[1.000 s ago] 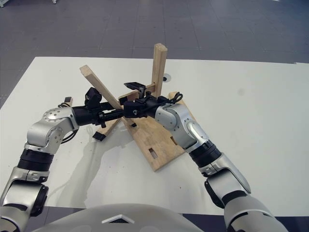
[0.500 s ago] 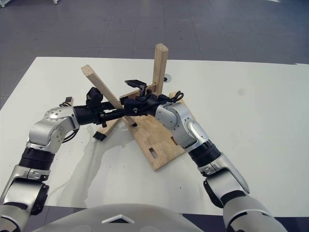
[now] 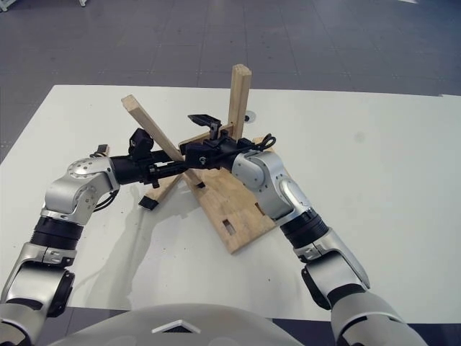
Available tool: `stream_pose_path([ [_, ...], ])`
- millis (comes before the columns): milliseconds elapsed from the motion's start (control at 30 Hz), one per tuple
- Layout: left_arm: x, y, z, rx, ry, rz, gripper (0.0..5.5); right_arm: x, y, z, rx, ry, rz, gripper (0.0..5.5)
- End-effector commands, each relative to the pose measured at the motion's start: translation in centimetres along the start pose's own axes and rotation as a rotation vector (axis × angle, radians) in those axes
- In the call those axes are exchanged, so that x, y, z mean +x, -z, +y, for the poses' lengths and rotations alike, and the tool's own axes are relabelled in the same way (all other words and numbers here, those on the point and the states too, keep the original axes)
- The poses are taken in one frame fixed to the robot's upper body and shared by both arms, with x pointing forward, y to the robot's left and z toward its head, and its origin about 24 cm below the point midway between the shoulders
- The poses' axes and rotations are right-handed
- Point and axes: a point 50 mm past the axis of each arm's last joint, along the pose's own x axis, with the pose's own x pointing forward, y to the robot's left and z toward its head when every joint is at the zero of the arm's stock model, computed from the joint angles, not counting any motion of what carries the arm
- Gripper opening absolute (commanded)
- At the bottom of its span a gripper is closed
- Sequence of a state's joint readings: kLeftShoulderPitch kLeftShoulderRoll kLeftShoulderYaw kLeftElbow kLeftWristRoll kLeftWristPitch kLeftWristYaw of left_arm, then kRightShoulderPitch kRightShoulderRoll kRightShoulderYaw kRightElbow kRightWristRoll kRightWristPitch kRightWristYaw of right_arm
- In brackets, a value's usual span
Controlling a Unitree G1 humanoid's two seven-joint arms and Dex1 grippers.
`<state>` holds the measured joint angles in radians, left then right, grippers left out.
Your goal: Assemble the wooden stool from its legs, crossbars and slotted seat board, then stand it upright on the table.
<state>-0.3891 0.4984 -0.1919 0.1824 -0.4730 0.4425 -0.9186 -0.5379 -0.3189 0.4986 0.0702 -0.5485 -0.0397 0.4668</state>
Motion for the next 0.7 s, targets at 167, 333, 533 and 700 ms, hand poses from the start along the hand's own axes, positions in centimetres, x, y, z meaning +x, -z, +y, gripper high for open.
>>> stream_pose_path([
  [167,-0.6,5.8,0.1,-0.119,-0.080,0.242,2.05,0.1,-1.3,-2.7,-0.020,0.130,-0.051,3.89],
  [333,-0.6,5.5,0.2,-0.111,-0.075,0.248,2.05,0.0,-1.2,-2.2,-0.016,0.112,-0.048,3.89],
  [533,-0.5,4.8,0.8,-0.085,-0.067,0.258,2.05,0.1,-1.0,-1.7,-0.012,0.090,-0.045,3.89],
  [700,-0.3,4.7,0.8,-0.062,-0.046,0.284,2.05,0.0,-0.9,-1.6,-0.007,0.093,-0.045,3.89],
])
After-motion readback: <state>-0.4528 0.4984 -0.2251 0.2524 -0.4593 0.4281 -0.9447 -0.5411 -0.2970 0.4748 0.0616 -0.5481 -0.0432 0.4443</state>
